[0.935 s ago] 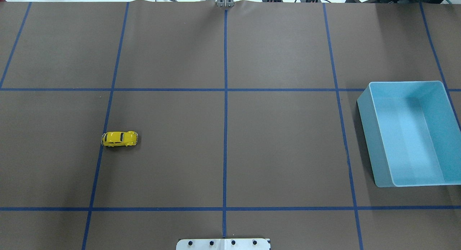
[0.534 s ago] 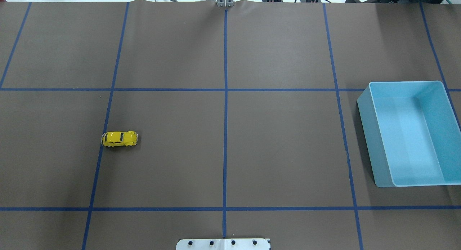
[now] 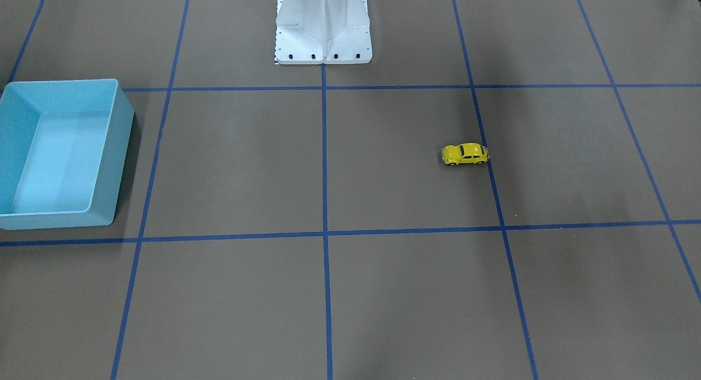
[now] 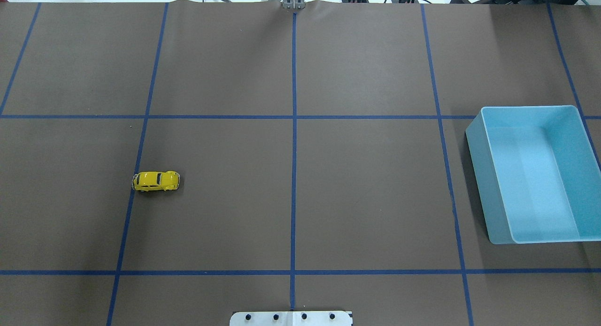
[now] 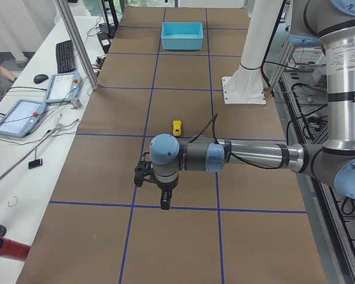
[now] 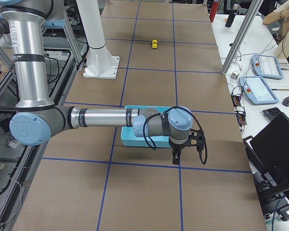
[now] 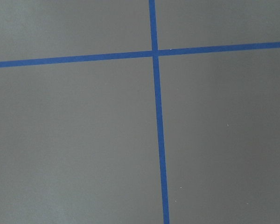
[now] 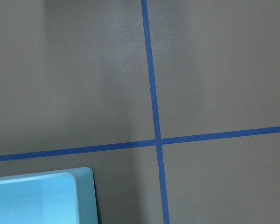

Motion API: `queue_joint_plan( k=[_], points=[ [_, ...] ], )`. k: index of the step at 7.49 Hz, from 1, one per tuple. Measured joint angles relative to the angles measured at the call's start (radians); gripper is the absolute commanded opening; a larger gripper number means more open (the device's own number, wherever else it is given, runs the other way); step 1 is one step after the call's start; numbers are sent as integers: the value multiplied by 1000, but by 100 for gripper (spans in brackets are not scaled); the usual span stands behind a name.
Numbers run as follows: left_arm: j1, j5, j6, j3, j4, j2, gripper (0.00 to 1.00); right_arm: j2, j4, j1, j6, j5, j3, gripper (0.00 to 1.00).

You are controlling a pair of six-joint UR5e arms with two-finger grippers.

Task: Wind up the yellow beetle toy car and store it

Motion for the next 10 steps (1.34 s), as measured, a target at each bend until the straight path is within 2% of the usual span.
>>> queue_joint_plan(
  k=[2,5,8,10],
  points=[
    [1,-1,0,-28,37,-15,100,-5,3,0,-1,-12,-4,100],
    [18,12,9,-168,257,-149,100,0,3,1,0,-16,-4,100],
    [196,21,9,-319,287,-203,100,1,3,0,0,-17,-4,100],
    [365,93,10,-429,291,-247,100,-4,4,0,0,-17,-3,100]
  ],
)
